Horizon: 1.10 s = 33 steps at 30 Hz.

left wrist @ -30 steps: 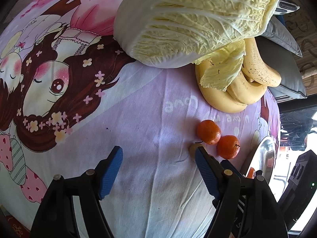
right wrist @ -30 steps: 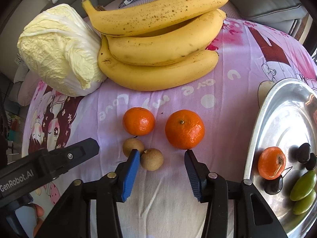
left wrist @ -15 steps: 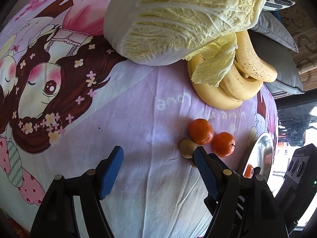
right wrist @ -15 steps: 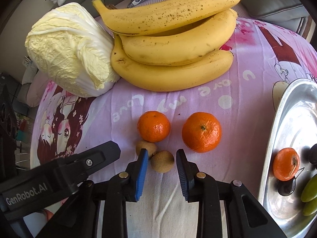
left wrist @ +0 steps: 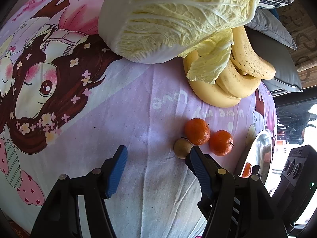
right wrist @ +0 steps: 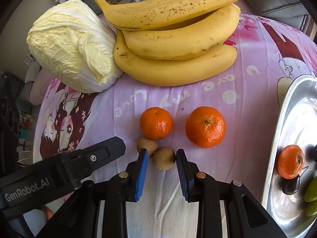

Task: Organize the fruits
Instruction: 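Move the right tool to a small brown round fruit and close around it, then lift the brown fruit with the right tool and carry it over the steel bowl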

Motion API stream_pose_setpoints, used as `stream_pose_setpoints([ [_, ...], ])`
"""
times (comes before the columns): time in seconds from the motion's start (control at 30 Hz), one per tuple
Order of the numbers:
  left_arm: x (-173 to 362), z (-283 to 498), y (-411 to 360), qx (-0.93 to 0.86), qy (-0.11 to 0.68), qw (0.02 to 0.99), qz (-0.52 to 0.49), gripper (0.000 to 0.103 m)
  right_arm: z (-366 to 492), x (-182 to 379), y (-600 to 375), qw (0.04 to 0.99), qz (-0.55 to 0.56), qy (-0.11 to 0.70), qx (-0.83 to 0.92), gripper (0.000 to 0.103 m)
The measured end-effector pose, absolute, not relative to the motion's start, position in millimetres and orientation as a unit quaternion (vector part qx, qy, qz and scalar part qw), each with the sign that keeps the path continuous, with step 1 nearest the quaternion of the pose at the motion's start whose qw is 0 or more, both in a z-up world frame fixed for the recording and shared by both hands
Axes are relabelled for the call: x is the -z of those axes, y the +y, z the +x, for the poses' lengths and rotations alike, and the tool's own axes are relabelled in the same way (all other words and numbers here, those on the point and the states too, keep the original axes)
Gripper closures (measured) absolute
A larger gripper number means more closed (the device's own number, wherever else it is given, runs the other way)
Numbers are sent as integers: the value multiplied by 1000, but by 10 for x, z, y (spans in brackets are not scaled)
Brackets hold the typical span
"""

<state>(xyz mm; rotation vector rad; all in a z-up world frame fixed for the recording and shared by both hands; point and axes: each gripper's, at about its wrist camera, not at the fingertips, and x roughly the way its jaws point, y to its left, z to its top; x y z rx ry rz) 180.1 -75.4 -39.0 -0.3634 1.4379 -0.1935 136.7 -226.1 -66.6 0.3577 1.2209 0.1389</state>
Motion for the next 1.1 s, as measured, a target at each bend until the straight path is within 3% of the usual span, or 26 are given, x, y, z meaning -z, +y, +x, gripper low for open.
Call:
stream_pose_setpoints([
  [0.13, 399, 1812, -739, 90, 654, 734, -163, 36, 1362, 651, -2286, 804, 167, 567, -62, 76],
  [0.67, 421, 1824, -905, 116, 653, 733, -148, 43, 1235, 561, -2618, 800, 182, 571, -23, 76],
  [1.1, 514, 1823, -1313, 151, 656, 731, -113, 69, 1102, 499, -2762, 797, 177, 578, -8, 76],
])
